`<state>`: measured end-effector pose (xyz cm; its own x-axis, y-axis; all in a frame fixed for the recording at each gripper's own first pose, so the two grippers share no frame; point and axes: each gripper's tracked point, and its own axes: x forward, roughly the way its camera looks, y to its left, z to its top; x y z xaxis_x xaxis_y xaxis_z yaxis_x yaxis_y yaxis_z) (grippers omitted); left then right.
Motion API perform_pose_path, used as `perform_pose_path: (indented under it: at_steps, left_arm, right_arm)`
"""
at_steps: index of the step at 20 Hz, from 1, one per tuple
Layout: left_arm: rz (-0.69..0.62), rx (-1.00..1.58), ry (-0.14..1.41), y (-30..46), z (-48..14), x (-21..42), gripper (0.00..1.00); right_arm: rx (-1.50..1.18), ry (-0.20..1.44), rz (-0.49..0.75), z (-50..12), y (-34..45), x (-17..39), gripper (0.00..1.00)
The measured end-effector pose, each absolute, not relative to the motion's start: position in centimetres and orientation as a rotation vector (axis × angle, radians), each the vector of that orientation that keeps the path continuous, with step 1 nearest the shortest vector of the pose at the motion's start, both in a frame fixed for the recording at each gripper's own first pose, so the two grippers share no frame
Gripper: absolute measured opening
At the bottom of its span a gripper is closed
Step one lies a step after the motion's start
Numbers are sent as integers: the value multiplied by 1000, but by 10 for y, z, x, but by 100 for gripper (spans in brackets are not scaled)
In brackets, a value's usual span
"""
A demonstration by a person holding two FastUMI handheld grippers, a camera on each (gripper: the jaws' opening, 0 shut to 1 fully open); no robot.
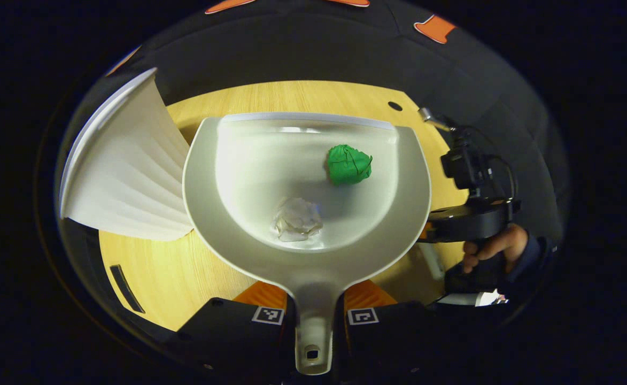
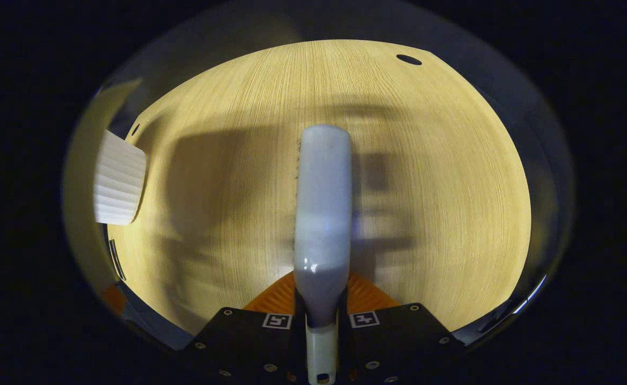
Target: Pick up the small broom and dustpan from the desktop, sweep the trash into the dustpan with the broom, and then empty the trash into the garbage bin.
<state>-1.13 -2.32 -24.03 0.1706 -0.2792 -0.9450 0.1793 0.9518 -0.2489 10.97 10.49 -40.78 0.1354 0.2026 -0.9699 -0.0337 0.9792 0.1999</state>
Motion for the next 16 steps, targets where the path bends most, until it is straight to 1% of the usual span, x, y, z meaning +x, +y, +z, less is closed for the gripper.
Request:
perform_pose_path:
  at_steps: [2,4,6,7,8,10,11,12,13,16]
  left_arm:
    - [-331,-70,1319,-23,-242,-1,29]
    - [-338,-65,1281,-22,-233,11,29]
    - [-331,-56,1271,-19,-223,12,28]
    - [-319,-64,1267,-14,-217,13,29]
    - [-303,-67,1269,-9,-212,15,28]
    - [-240,-44,1244,8,-205,23,29]
    - [-191,-15,1221,21,-204,28,29]
    - [-143,18,1208,38,-205,33,28]
    - [-88,56,1199,54,-204,36,28]
    - [39,190,1223,96,-213,40,28]
  right_arm:
    - [140,1419,173,-408,102,110,27]
    - [136,1412,177,-405,101,109,33]
    - [121,1410,192,-405,103,108,35]
    - [112,1406,199,-405,103,108,38]
    - [115,1402,208,-405,105,107,39]
    - [111,1392,220,-404,108,108,46]
    - [113,1389,227,-404,109,108,51]
    - [113,1386,231,-403,111,107,53]
    - [113,1382,235,-403,111,107,59]
    - [119,1379,244,-403,112,109,64]
